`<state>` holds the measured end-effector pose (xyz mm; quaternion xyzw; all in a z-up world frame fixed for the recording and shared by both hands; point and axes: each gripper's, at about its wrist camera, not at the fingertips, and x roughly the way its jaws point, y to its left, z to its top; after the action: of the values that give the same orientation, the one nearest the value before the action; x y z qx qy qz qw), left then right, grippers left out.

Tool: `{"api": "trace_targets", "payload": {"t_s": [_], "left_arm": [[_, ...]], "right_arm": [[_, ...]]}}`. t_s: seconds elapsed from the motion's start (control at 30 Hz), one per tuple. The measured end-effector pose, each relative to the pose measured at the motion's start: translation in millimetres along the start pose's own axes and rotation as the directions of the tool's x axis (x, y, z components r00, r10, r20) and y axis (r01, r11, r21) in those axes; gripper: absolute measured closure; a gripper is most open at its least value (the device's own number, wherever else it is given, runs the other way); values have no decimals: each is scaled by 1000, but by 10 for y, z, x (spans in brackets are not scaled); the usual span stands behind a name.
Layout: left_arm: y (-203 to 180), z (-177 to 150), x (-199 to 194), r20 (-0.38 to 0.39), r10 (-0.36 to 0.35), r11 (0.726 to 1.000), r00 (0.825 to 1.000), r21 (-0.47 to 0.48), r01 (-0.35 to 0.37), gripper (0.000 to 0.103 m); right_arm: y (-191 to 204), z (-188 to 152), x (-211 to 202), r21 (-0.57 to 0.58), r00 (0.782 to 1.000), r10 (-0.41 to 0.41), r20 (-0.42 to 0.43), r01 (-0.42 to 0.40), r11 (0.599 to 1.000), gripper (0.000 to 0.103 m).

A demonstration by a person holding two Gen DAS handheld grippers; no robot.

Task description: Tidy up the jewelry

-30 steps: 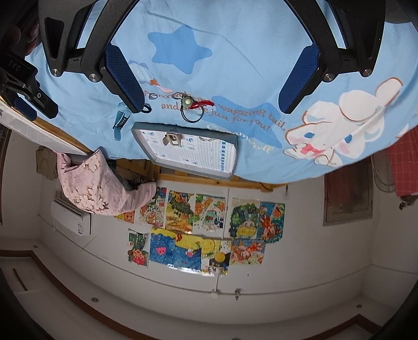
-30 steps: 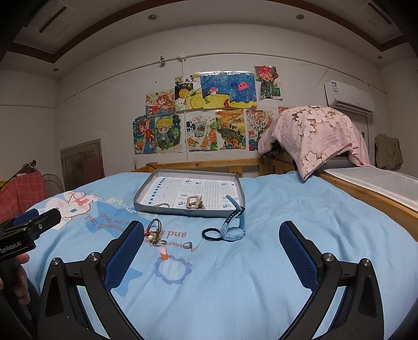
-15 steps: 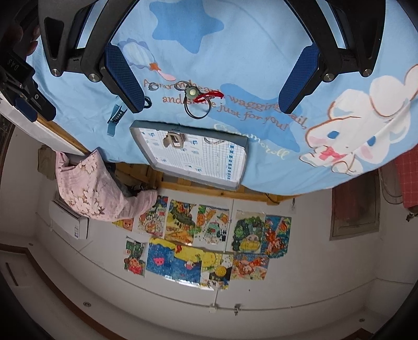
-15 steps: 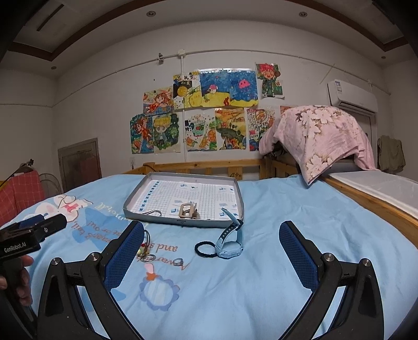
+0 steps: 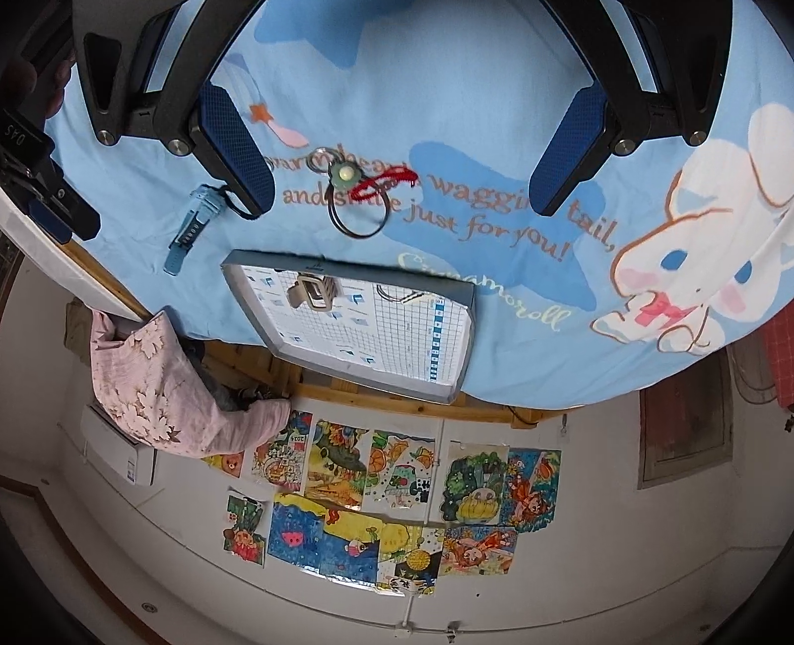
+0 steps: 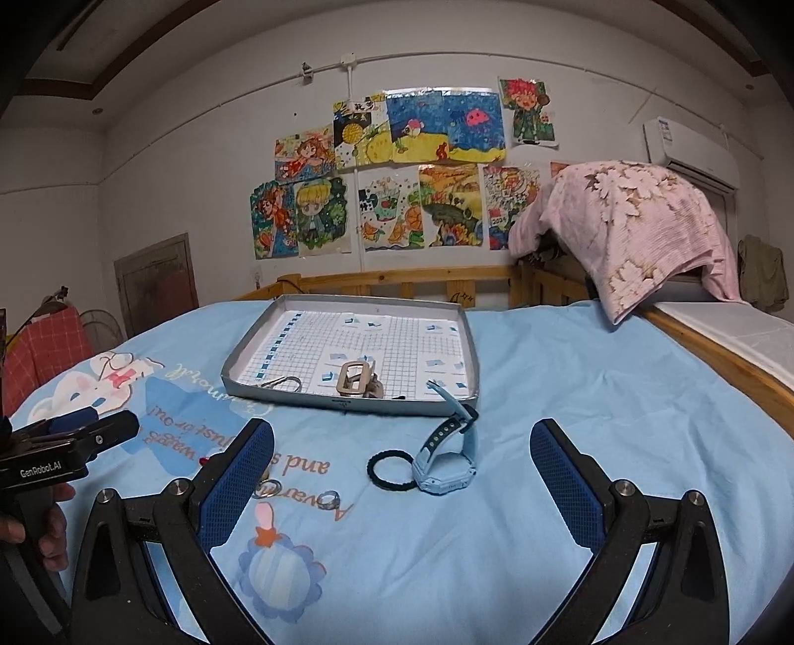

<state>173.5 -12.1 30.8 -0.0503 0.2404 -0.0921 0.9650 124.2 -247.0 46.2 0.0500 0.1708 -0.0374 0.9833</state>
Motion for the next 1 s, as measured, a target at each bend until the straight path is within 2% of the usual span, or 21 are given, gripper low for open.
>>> {"api": "trace_targets", "payload": {"t_s": [0.33, 0.57, 0.67, 0.8, 0.83, 1.0], "left_arm": [[25, 114, 358, -58, -13, 999, 998, 45, 16, 0], [37, 69, 471, -27, -1, 999, 1000, 37, 2, 2], [24, 49, 546, -54, -12, 998, 998, 53, 15, 12], [23, 6, 656, -105, -30, 997, 994, 65, 37, 26], [18, -3, 678, -114, -34, 997, 993, 68, 42, 32], [-7, -57, 793, -166, -49, 995, 985, 81, 63, 50]], "right_arm": [[75, 2, 344, 7, 996, 54, -70, -54, 999, 2], [179, -45, 515, 12, 993, 74, -88, -74, 997, 3], [242, -81, 607, 4, 988, 95, -126, -95, 995, 15], [264, -132, 745, 7, 975, 114, -189, -115, 993, 39], [264, -150, 801, 13, 970, 119, -213, -119, 993, 43], [255, -252, 989, 40, 947, 143, -287, -137, 990, 62]]}}
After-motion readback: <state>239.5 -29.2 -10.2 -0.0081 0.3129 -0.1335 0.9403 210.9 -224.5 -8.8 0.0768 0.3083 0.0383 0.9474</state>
